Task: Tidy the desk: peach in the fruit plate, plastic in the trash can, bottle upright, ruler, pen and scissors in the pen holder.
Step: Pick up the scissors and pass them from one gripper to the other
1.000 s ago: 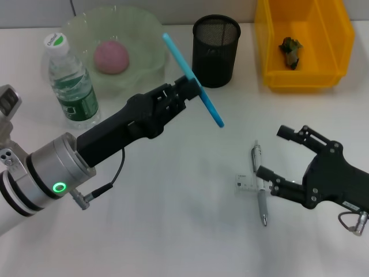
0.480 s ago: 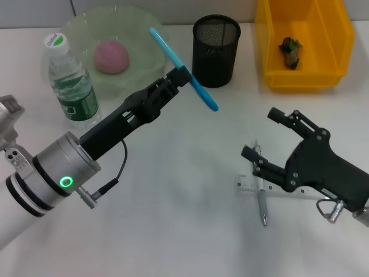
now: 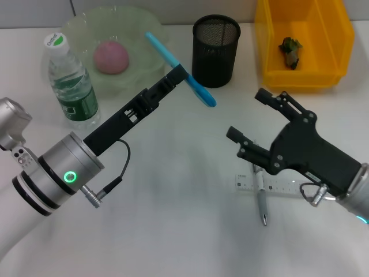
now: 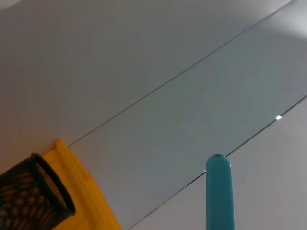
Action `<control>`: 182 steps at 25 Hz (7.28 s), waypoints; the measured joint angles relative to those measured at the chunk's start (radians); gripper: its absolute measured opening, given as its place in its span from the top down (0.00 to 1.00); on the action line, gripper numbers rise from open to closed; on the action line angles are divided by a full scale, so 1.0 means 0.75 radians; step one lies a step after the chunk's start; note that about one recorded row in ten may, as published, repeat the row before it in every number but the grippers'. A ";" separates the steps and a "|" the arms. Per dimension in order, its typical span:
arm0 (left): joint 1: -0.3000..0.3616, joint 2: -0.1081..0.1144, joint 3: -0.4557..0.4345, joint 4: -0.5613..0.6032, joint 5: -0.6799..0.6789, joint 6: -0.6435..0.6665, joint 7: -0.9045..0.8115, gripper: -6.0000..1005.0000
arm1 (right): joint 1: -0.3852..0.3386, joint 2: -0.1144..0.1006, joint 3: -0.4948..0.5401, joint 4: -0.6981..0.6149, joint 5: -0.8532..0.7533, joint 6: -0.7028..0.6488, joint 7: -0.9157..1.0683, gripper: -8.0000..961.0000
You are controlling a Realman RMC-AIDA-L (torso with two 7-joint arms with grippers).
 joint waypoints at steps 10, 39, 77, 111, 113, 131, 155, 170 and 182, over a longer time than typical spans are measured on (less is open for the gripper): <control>0.005 0.000 -0.036 -0.026 0.000 -0.007 -0.057 0.72 | 0.063 0.003 0.032 0.031 0.000 0.077 -0.003 0.14; 0.037 0.000 -0.258 -0.070 0.193 -0.098 -0.210 0.71 | 0.156 0.004 0.055 0.173 -0.001 0.195 -0.287 0.14; 0.027 -0.002 -0.301 -0.105 0.213 -0.126 -0.195 0.70 | 0.206 0.004 0.070 0.165 -0.010 0.245 -0.294 0.45; 0.029 -0.002 -0.304 -0.103 0.213 -0.126 -0.196 0.69 | 0.201 0.004 0.088 0.176 -0.004 0.261 -0.294 0.59; 0.029 -0.002 -0.303 -0.103 0.213 -0.126 -0.197 0.69 | 0.201 0.004 0.088 0.176 -0.004 0.261 -0.294 0.62; 0.027 -0.002 -0.308 -0.098 0.213 -0.131 -0.196 0.69 | 0.205 0.004 0.088 0.175 -0.008 0.261 -0.294 0.70; 0.013 -0.002 -0.310 -0.105 0.212 -0.139 -0.195 0.68 | 0.216 0.004 0.090 0.173 -0.007 0.279 -0.294 0.87; 0.010 -0.002 -0.309 -0.099 0.212 -0.140 -0.195 0.68 | 0.219 0.005 0.091 0.174 -0.004 0.280 -0.294 0.90; 0.014 -0.002 -0.310 -0.086 0.215 -0.136 -0.195 0.67 | 0.212 0.005 0.105 0.172 -0.006 0.277 -0.294 0.90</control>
